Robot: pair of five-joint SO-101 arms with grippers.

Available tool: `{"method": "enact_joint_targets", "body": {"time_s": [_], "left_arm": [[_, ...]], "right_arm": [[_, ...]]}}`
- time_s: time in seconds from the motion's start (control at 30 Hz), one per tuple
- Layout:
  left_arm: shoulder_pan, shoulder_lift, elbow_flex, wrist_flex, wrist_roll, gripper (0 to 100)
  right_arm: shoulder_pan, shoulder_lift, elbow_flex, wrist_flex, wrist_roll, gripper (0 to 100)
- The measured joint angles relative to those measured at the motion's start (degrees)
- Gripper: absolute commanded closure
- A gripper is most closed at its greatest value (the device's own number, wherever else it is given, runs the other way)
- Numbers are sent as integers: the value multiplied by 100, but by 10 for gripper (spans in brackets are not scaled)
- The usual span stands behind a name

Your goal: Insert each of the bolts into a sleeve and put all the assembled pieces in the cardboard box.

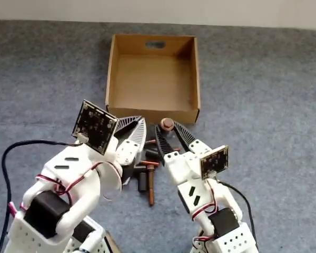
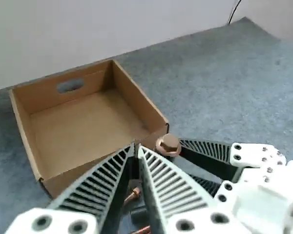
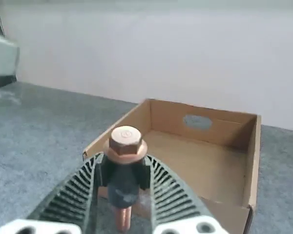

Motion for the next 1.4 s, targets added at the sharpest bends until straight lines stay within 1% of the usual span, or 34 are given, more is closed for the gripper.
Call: {"method": "enact_joint_targets", "body": {"time_s": [0.07, 0.1, 0.17, 0.23, 0.3, 0.33, 0.4, 0.53, 0.63, 0.7, 0.8, 0.93, 1.13, 1.2, 1.3, 1.4], "left_arm": [[-440, 0, 0, 185, 0, 986], [-774, 0, 9, 273, 0, 986], [-1609, -9, 193, 343, -44, 986], [-2567, -18, 615, 308, -352, 989], [-3393, 0, 1222, 0, -668, 989], [-3648, 0, 1565, -211, -730, 990], [-3886, 9, 2224, -651, -800, 990], [-3886, 9, 3367, -1424, -826, 990], [-3938, 9, 3938, -1916, -826, 990], [-3938, 9, 4079, -2066, -826, 990], [-3938, 9, 4325, -2171, -826, 990], [-3859, 9, 4633, -2382, -826, 988], [-3376, 9, 5099, -2945, -826, 986], [-3270, 9, 5257, -3200, -826, 986], [-3235, 9, 5433, -3525, -826, 986], [-3235, 9, 5459, -3596, -862, 986]], "right_arm": [[0, 0, 0, 0, 0, 993], [0, 0, 0, 9, 0, 993], [0, 0, 0, 149, 0, 993], [0, 0, 0, 492, 0, 993], [0, 0, -18, 905, 0, 993], [0, 0, -97, 1125, 0, 993], [18, 9, -360, 1626, 0, 993], [9, 9, -1486, 2585, 0, 993], [9, 105, -2382, 3130, 0, 993], [9, 387, -3015, 3393, 0, 993], [9, 1231, -4018, 3596, 0, 993], [149, 2919, -5327, 3613, 0, 993], [923, 5943, -7147, 3622, 0, 993], [1081, 7015, -7727, 3631, 0, 993], [1152, 8519, -8624, 3701, 0, 993], [1143, 9820, -9644, 4035, 0, 993]]}}
